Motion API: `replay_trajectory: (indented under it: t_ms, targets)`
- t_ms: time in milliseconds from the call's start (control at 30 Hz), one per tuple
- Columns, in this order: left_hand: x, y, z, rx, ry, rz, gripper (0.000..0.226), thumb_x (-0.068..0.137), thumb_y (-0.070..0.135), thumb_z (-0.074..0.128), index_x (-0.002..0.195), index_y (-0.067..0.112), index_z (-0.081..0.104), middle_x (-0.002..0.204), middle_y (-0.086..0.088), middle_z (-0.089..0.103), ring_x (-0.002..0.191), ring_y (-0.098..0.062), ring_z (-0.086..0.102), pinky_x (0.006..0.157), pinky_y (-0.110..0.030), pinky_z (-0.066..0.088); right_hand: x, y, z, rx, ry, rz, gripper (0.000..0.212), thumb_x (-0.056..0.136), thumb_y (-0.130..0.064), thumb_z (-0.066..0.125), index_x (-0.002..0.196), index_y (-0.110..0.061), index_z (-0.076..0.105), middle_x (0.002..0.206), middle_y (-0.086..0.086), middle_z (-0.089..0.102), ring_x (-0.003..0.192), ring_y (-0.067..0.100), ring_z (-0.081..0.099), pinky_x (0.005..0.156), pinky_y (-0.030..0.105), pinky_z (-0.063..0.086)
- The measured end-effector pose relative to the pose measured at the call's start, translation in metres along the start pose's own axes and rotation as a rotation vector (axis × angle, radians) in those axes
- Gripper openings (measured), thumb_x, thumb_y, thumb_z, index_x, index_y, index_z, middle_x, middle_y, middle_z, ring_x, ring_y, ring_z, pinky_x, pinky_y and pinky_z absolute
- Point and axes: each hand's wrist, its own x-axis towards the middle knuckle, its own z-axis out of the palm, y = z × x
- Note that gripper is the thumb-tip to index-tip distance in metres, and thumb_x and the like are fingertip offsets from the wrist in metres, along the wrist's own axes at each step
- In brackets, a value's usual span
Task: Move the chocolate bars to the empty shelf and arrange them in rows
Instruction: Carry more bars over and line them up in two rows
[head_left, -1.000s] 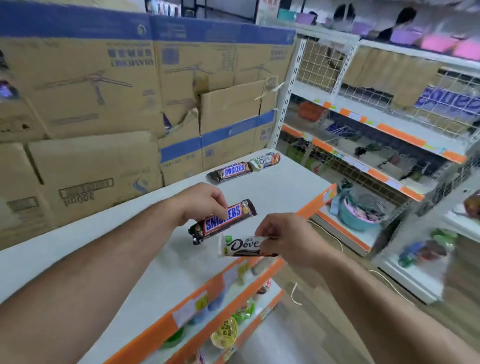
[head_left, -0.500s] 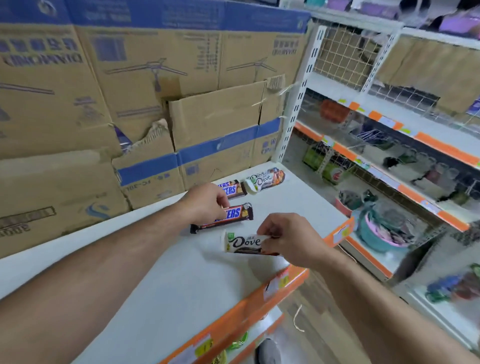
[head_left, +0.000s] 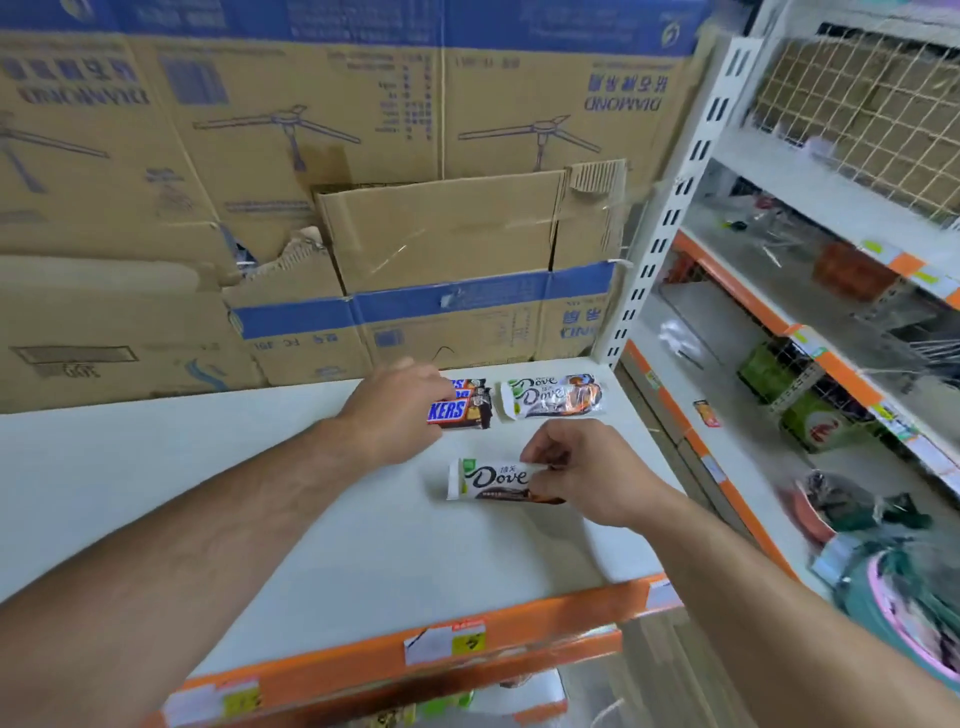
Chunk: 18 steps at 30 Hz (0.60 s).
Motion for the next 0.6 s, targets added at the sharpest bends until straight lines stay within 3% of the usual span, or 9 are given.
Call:
replay_trajectory:
  t_ms: [67,233,333,467,600]
  targets:
    - [-0.003,0.005,0.002,0.013,-0.027,-0.046,0.044,0.082,0.020,0.059,0.124,0.033,0.060,0.122,0.009,0.058,0.108,-0.019,0.047,0.092,-0.035,0.040,0.002,0.007,-0.005,-0.011,-0.036,-0.028,0.028,0.070,-0.002,0.074,0.075,-0.028,0.066,0.074,-0.011,0.068,0.067,0.000,0.060,0.067,0.020,0.051]
    - [-0.008,0.019,0.010,0.021,0.007,-0.159,0.049,0.088,0.012,0.054,0.133,0.032,0.055,0.135,0.009,0.054,0.121,-0.015,0.041,0.096,-0.029,0.033,0.002,0.026,-0.016,-0.024,-0.096,-0.061,0.026,0.071,-0.002,0.073,0.075,-0.027,0.066,0.076,-0.005,0.070,0.069,0.009,0.062,0.069,0.027,0.052]
    - [-0.018,0.031,0.014,0.074,0.051,-0.195,0.047,0.092,0.021,0.051,0.137,0.032,0.051,0.144,0.006,0.046,0.130,-0.018,0.037,0.105,-0.035,0.029,0.002,0.038,-0.020,-0.059,-0.117,-0.075,0.025,0.072,-0.005,0.073,0.075,-0.028,0.065,0.074,-0.007,0.069,0.070,0.010,0.062,0.068,0.026,0.051]
    - [-0.053,0.049,0.025,-0.079,0.233,-0.177,0.031,0.085,0.027,0.058,0.113,0.019,0.068,0.117,0.001,0.065,0.113,-0.025,0.052,0.097,-0.036,0.040,0.010,0.050,-0.028,-0.067,-0.097,-0.055,0.027,0.076,-0.005,0.073,0.073,-0.030,0.064,0.074,-0.011,0.067,0.070,0.006,0.061,0.066,0.020,0.047]
    - [-0.081,0.053,0.044,-0.137,0.120,-0.162,0.045,0.088,0.044,0.047,0.125,0.026,0.064,0.135,0.008,0.057,0.126,-0.017,0.045,0.107,-0.034,0.032,0.029,0.062,-0.041,-0.098,-0.018,-0.028,0.025,0.076,-0.008,0.073,0.076,-0.031,0.063,0.077,-0.013,0.066,0.073,0.005,0.061,0.067,0.017,0.046]
